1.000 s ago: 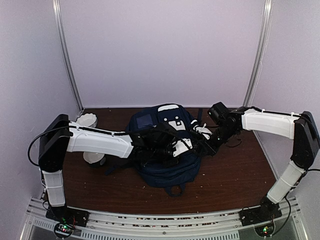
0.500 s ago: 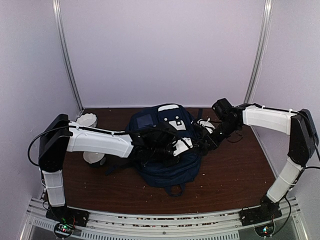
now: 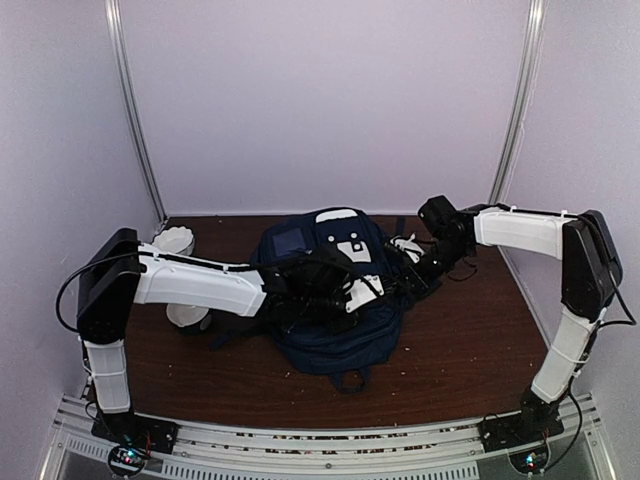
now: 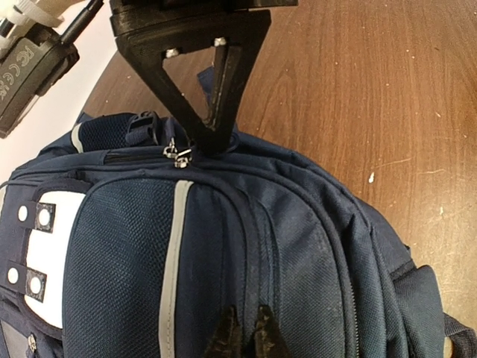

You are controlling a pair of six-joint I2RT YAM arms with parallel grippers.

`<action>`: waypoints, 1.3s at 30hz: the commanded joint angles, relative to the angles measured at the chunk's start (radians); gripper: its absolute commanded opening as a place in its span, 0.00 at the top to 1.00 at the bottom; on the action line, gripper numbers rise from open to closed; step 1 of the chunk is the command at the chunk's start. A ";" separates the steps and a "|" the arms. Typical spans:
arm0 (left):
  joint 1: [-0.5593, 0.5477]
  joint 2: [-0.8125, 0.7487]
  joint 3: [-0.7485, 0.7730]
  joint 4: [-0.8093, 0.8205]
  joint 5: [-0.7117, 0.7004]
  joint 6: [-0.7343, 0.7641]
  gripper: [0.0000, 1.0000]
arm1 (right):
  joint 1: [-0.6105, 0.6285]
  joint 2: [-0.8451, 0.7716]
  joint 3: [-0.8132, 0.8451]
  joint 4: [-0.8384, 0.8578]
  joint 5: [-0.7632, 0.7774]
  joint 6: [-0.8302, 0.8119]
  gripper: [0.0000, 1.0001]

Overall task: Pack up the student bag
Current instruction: Zip the upper front pocket of the student bag, then reset both arms

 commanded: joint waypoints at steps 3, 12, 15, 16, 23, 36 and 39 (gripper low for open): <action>0.004 -0.069 -0.025 0.008 -0.057 -0.028 0.69 | -0.044 -0.050 0.035 0.061 0.084 0.010 0.82; 0.039 -0.207 -0.105 0.056 -0.253 0.012 0.02 | -0.111 -0.271 0.014 0.071 0.100 -0.017 0.43; 0.083 -0.291 -0.142 0.067 -0.270 -0.005 0.02 | -0.138 -0.360 -0.047 0.168 0.105 0.041 0.08; 0.102 -0.318 -0.158 0.075 -0.283 -0.028 0.02 | -0.148 -0.392 -0.082 0.223 0.108 0.072 0.01; 0.229 -0.499 -0.331 0.224 -0.701 -0.262 0.02 | -0.188 -0.524 -0.163 0.324 0.165 0.139 0.00; 0.355 -0.692 -0.352 0.009 -0.678 -0.354 0.02 | -0.225 -0.675 -0.293 0.461 0.237 0.218 0.00; 0.372 -0.713 -0.387 0.030 -0.702 -0.358 0.02 | -0.226 -0.664 -0.324 0.503 0.365 0.332 0.00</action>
